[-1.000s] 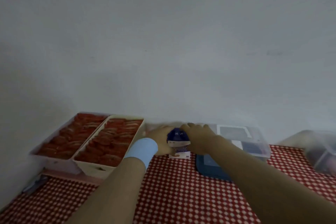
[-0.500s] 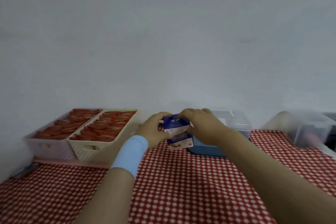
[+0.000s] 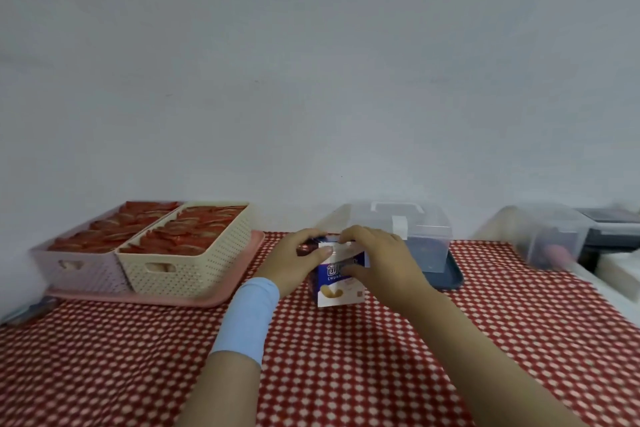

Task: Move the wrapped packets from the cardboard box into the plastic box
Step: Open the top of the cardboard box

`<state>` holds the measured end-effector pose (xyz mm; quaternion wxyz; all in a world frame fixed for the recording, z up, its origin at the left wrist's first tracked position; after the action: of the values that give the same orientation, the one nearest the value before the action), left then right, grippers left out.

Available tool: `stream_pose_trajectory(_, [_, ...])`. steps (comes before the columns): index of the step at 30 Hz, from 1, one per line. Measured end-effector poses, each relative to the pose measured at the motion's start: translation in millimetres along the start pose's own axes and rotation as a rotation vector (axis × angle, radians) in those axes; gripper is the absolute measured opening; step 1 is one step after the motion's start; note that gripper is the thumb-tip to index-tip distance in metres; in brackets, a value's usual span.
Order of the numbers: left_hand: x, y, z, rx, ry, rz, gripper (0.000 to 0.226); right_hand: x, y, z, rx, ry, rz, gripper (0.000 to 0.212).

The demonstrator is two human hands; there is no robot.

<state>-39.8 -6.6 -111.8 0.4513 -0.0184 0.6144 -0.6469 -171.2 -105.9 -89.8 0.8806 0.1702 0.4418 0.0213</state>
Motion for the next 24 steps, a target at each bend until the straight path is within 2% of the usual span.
stream_pose_trajectory(2, [0.3,4.1,3.4,-0.016,0.009,0.010,0.036,-0.2,-3.6,3.5,-0.024,-0.036,0.001,0.030])
stream_pose_trajectory(6, [-1.0,20.0,10.0,-0.042,-0.008,-0.028,0.033,3.3,-2.5,8.7,-0.202,-0.135,-0.159,0.023])
stream_pose_trajectory(10, [-7.0,24.4,10.0,-0.017,-0.079,-0.009,0.031,10.4,3.4,12.4,-0.319,-0.129,-0.142,0.012])
stream_pose_trajectory(14, [-14.9,4.5,9.1,0.087,-0.075,0.064,0.025,6.6,6.0,18.8,-0.176,-0.099,-0.027,0.024])
stream_pose_trajectory(19, [-13.6,-12.1,12.9,0.045,0.053,0.108,0.015,2.3,2.9,25.9,-0.062,-0.050,-0.004,0.019])
stream_pose_trajectory(24, [-18.6,-15.9,23.2,0.023,0.046,0.160,0.005,5.4,-9.3,27.0,0.101,-0.027,0.165,0.014])
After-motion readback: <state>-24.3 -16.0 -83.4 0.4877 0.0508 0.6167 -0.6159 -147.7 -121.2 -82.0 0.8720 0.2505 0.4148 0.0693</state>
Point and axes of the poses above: each hand's wrist, its own z-axis towards the middle knuckle, its own x-axis out of the palm, y = z × x, the point moved 7 cm from there along z, towards the middle knuckle, and after that the axes turned 2 degrees about y, right-handed, at the moved point
